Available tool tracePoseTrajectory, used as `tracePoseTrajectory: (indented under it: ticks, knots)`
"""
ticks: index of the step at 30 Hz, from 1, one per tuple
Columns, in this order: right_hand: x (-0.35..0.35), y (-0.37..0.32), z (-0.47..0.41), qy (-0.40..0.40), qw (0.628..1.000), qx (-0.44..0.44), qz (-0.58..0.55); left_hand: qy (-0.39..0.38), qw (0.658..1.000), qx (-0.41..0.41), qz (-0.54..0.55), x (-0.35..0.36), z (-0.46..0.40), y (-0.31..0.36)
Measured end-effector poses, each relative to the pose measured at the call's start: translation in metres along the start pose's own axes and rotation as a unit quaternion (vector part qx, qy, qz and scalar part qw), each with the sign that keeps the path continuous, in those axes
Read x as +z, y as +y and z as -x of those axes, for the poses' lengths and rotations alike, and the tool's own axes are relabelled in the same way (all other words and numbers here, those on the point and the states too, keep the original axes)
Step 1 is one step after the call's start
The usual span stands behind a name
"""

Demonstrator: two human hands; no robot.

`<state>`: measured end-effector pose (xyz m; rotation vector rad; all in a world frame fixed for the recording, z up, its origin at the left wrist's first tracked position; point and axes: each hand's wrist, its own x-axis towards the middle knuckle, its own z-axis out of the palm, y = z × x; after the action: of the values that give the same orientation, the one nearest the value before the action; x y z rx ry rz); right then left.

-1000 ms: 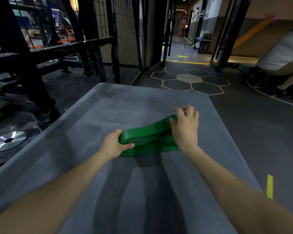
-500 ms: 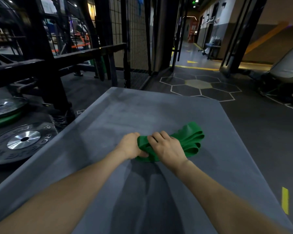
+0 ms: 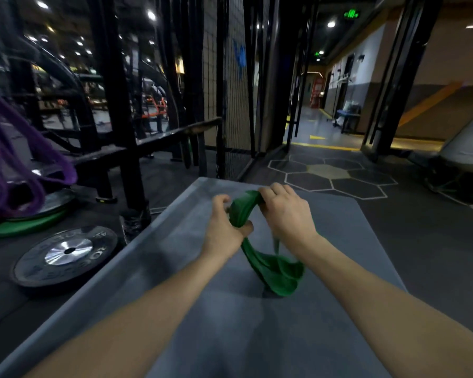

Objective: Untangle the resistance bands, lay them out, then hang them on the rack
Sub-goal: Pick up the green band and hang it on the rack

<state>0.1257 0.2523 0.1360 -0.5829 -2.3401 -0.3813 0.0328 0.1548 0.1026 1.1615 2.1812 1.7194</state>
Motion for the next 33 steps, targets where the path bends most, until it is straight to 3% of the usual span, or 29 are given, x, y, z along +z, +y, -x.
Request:
tracePoseTrajectory:
  ticks: [7,15,22,33]
  knots:
    - [-0.053,-0.046,-0.042,0.038,0.994,0.035,-0.093,0.09,0.973,0.147,-0.152,-0.063,0.029,0.029]
    - [-0.082,-0.101,-0.086,0.082,0.984,-0.002,-0.157,0.223,0.902,0.128,-0.346,-0.158,0.039,0.049]
    - [-0.084,-0.133,-0.121,0.07,0.98,-0.006,-0.188,0.255,0.93,0.103,-0.242,-0.214,0.0,0.085]
    - [-0.071,-0.158,-0.195,0.099,0.958,0.027,-0.268,0.257,0.94,0.037,-0.223,-0.268,-0.078,0.121]
